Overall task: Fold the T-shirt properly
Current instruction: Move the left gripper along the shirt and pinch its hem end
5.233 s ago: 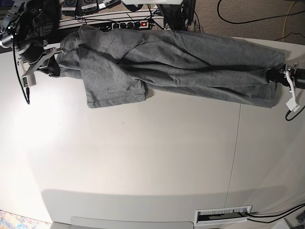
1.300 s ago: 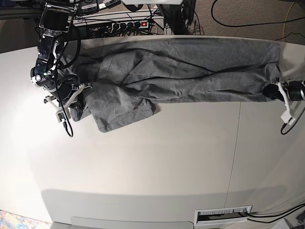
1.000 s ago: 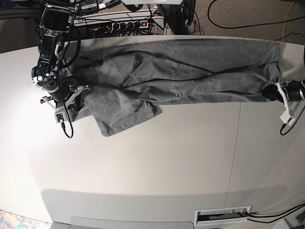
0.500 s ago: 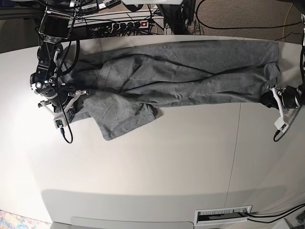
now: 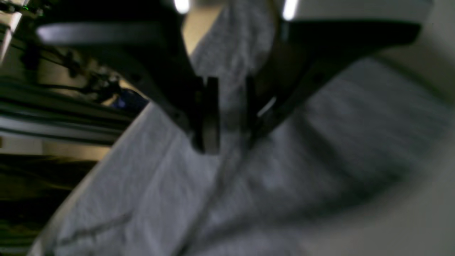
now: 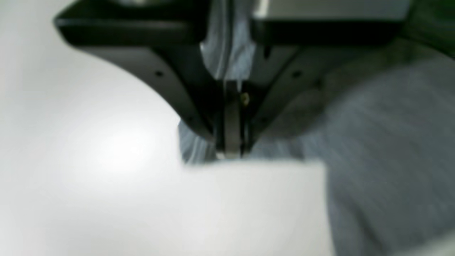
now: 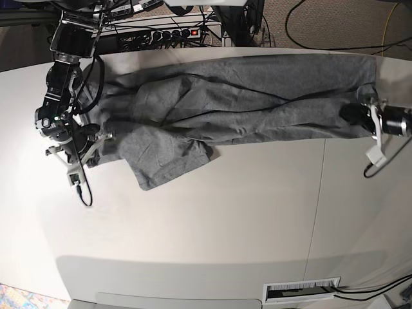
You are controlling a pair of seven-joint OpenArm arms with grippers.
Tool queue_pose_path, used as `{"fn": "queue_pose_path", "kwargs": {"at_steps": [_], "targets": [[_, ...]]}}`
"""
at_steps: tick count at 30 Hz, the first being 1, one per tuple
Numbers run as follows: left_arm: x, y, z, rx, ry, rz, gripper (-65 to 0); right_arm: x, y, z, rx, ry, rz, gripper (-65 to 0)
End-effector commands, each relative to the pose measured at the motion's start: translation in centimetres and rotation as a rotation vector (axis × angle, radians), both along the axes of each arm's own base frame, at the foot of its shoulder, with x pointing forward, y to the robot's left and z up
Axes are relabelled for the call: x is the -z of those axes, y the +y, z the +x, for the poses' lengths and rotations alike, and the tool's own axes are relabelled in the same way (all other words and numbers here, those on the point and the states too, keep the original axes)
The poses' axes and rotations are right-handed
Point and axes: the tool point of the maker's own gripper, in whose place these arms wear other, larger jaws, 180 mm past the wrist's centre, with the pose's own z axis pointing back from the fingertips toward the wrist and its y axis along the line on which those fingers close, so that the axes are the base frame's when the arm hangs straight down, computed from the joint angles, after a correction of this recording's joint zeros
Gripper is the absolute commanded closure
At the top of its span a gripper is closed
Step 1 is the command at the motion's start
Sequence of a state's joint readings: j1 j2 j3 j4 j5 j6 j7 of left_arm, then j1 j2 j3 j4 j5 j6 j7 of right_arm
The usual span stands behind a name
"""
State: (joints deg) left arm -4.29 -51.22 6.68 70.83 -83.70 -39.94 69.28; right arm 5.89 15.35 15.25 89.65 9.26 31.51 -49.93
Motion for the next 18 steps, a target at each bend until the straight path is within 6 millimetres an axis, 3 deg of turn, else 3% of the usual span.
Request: {"fn": "queue_pose_path", "kwargs": {"at_steps": [1,5,8,10,18], "targets": [[-1.1,0.1,1.1,-0.028,-0.046,-0.027,-9.9,-2.9,0.1,1.5,-0.016,-0.092,0.007,0.0],[1.8,-1.1,0.3,-0.049,-0.066,0.004,-9.9,-4.8,2.3,2.4,-0.049,-0.144,0.13,-1.1],[3.9,-1.3,-0.3,-0.028,-0.079,0.076,-9.9,-4.8,3.2,2.7,-0.054,-0.153,0.159,-14.5],[4.8,-1.5,-0.5,-0.011,-0.087,0.11,-9.9,-4.4,3.7,2.7,-0.053,-0.149,0.177,-18.6],[5.3,-1.9,-0.3,-0.007,-0.105,0.12,-9.9,-2.0,3.4,5.0,-0.01,-0.148,0.267,-18.8]]}}
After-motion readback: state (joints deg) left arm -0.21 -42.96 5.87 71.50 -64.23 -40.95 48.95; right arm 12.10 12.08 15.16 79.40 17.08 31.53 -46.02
